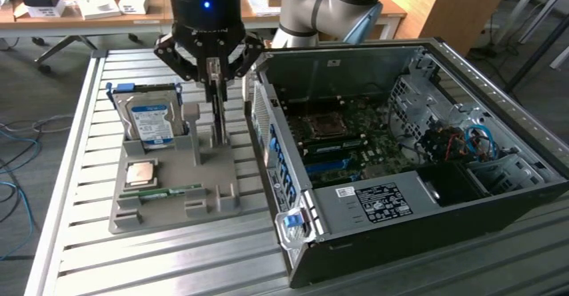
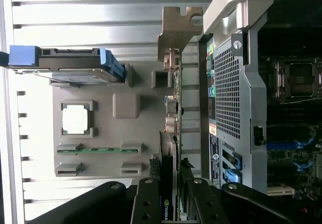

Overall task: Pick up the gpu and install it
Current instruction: 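Pick up the gpu and move the gpu toward the slot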

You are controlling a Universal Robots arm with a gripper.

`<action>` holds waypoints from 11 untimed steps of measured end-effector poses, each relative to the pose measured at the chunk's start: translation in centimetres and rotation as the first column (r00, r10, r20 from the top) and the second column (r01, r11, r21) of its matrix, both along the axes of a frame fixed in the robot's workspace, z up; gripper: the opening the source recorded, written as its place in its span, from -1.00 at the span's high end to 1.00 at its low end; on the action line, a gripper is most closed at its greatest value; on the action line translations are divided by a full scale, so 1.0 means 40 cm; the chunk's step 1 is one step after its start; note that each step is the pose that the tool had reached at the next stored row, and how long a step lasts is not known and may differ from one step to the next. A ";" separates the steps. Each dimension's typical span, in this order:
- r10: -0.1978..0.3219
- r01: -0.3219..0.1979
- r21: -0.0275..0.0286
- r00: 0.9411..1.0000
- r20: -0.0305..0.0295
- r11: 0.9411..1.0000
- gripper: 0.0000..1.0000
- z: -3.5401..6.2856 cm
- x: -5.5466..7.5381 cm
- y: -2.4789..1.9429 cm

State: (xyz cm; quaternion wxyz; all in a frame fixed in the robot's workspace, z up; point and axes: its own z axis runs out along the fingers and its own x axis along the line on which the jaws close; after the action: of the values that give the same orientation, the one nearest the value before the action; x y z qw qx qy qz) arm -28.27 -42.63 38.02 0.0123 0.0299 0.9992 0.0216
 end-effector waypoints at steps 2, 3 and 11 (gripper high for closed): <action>0.000 0.000 0.000 1.000 0.000 1.000 0.48 0.019 0.000 0.000; 0.000 0.000 0.000 1.000 0.000 1.000 0.48 0.028 0.000 0.000; 0.000 0.000 0.000 1.000 0.000 1.000 0.48 0.081 0.000 0.000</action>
State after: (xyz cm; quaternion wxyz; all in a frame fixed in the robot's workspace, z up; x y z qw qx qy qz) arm -28.27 -42.63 41.24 0.0122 0.0299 0.9992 0.0216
